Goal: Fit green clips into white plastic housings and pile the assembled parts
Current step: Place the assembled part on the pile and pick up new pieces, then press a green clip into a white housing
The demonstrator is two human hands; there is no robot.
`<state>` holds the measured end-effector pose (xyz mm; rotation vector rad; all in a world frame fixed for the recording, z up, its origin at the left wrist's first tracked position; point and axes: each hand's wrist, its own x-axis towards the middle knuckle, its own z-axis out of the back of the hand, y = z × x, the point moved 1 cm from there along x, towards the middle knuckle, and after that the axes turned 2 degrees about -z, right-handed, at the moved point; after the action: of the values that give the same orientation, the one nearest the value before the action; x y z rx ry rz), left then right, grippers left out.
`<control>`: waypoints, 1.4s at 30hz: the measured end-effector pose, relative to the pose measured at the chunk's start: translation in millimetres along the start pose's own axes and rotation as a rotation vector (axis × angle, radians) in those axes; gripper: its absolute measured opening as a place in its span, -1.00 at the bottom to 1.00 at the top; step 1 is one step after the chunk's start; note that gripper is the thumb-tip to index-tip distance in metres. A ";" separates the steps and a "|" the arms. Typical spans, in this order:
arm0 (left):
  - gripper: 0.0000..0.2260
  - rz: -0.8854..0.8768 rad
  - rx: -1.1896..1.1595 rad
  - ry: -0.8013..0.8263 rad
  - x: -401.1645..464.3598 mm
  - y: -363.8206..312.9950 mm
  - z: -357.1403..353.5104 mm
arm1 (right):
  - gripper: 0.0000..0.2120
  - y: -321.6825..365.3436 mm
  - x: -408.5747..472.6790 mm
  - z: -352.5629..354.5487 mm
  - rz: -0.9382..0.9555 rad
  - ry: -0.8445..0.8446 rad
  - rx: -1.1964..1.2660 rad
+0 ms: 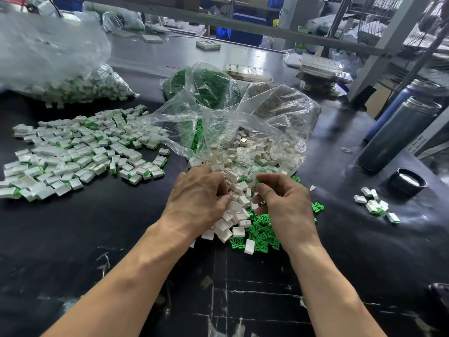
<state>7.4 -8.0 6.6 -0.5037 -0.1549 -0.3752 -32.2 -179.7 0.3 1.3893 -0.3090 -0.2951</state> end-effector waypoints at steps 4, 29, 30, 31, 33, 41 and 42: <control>-0.85 -0.027 0.006 -0.005 -2.1 -1.2 0.4 | -0.88 -2.6 -0.3 -0.7 0.009 0.014 0.011; -0.84 0.007 -0.968 -0.031 -3.1 -7.7 4.7 | -0.95 4.1 -5.0 -5.3 0.060 0.112 0.243; -0.84 0.008 -0.979 -0.026 -3.0 -7.4 4.0 | -0.96 4.6 -5.4 -5.4 0.070 0.105 0.229; -0.84 0.010 -0.990 -0.023 -2.9 -7.2 3.3 | -0.96 5.0 -6.0 -5.8 0.083 0.094 0.210; -0.86 0.018 -1.014 -0.023 -2.7 -7.2 2.0 | -0.97 5.5 -7.2 -7.6 0.107 0.070 0.181; -0.89 0.027 -1.020 -0.042 -4.2 -6.6 0.5 | -0.94 5.7 -8.9 -8.8 0.131 0.071 0.097; -0.88 0.028 -1.008 -0.046 -4.3 -6.4 0.8 | -0.94 5.5 -8.9 -8.2 0.148 0.066 0.052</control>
<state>1.0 -11.5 9.0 -1.5073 0.0107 -0.3990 -37.2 -168.0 4.1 1.4161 -0.3644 -0.1196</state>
